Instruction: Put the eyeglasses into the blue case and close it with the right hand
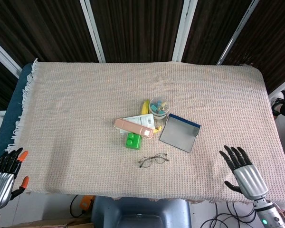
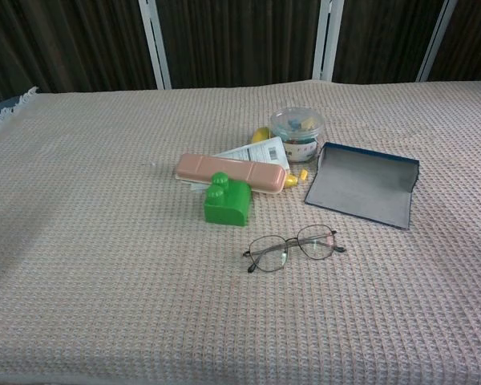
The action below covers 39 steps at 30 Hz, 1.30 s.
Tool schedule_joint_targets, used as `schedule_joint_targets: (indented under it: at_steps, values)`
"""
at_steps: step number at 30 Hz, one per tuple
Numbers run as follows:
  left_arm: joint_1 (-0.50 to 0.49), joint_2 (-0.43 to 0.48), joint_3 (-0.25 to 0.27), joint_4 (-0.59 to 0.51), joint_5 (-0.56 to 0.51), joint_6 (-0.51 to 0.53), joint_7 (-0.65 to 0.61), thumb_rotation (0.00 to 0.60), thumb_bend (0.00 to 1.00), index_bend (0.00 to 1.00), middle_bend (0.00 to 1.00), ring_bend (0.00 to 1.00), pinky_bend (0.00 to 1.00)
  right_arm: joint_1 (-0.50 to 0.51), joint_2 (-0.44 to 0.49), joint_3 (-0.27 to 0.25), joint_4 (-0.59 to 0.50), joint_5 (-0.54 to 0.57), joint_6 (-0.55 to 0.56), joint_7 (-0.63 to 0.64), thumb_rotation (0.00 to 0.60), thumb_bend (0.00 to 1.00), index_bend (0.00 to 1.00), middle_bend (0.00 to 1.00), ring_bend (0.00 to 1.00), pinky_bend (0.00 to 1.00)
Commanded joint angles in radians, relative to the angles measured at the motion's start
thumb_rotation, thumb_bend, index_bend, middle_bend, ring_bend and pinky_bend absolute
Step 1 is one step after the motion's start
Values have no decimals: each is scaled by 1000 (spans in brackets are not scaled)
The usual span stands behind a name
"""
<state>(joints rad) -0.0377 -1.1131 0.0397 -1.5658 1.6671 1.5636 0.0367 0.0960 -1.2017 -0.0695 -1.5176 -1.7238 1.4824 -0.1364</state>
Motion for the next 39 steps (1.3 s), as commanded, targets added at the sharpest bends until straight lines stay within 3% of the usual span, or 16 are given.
schedule_joint_targets:
  at_steps: [1,9,19,24,29,39]
  values:
    - [-7,-1,-2,-1,-6,-13,1,600,413,0,0,0,10,0,1,3,0,5,0,2,600,273,157,43,0,0]
    - [-11,6,-5,-6,-18,-20,-8,600,413,0,0,0,10,19,-27,17,14,20,-36,-23,600,273,167,43,0,0]
    - [-22,9,-8,-2,-24,-36,-22,600,412,0,0,0,10,263,-192,131,19,110,-362,3,600,275,317,41,0,28]
    - [-16,14,-14,-1,-34,-23,-32,600,413,0,0,0,11,365,-295,164,42,145,-482,-68,600,281,386,40,0,28]
    - [-10,20,-16,2,-37,-8,-52,600,413,0,0,0,12,422,-397,194,77,187,-521,-177,600,293,453,40,0,28]
    - [8,34,-22,20,-47,26,-113,600,413,0,0,0,13,495,-530,230,150,278,-550,-325,600,461,585,46,0,29]
